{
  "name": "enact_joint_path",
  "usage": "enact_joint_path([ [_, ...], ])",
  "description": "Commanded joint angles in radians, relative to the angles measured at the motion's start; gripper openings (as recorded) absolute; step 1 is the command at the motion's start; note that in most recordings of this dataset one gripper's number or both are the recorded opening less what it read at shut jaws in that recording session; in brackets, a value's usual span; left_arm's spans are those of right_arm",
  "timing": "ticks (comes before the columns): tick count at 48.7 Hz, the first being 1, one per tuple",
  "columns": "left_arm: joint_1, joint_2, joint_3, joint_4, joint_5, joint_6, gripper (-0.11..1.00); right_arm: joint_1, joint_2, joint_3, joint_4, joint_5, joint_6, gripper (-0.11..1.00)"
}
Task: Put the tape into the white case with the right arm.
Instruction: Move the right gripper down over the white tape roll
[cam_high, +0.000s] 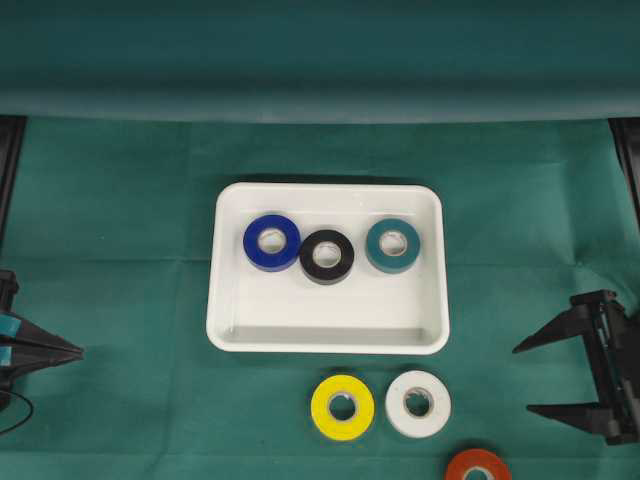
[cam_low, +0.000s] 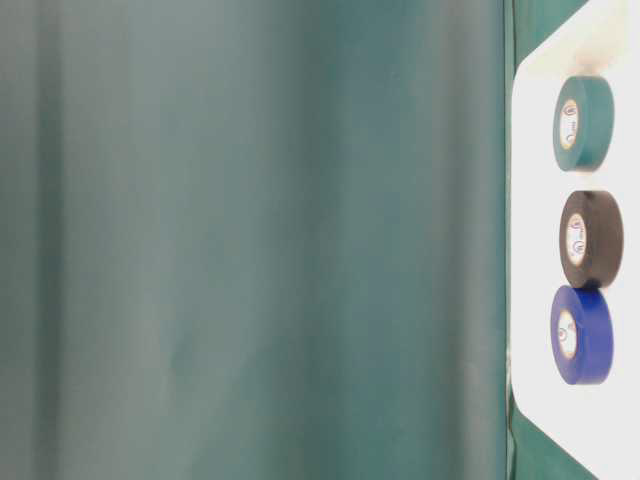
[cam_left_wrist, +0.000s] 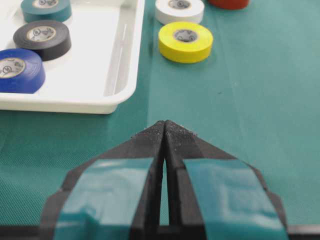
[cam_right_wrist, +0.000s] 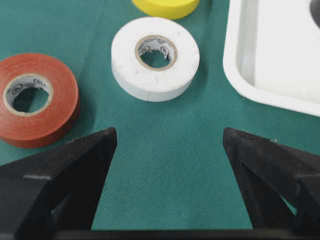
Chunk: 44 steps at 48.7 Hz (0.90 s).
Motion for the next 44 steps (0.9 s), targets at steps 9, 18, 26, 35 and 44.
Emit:
enact_joint_path([
  [9,0.002,0.018,-0.014,0.0,-0.005,0.0,0.0,0.018,0.141,-0.092,0.009,-0.003,0.002,0.73],
  [18,0.002,0.018,-0.014,-0.002,-0.005,0.0,0.0,0.046,0.256,-0.16,0.009,-0.003,0.002,0.73],
  [26,0.002,0.018,-0.014,-0.002,-0.006,0.0,0.0,0.061,0.37,-0.233,0.009,-0.003,0.002,0.73],
  [35,0.003,0.018,-0.014,0.0,-0.005,0.0,0.0,0.074,0.488,-0.305,0.009,-0.003,0.0,0.73],
  [44,0.002,0.018,-0.014,-0.002,-0.005,0.0,0.0,0.089,0.603,-0.373,0.009,-0.003,0.002,0.73],
])
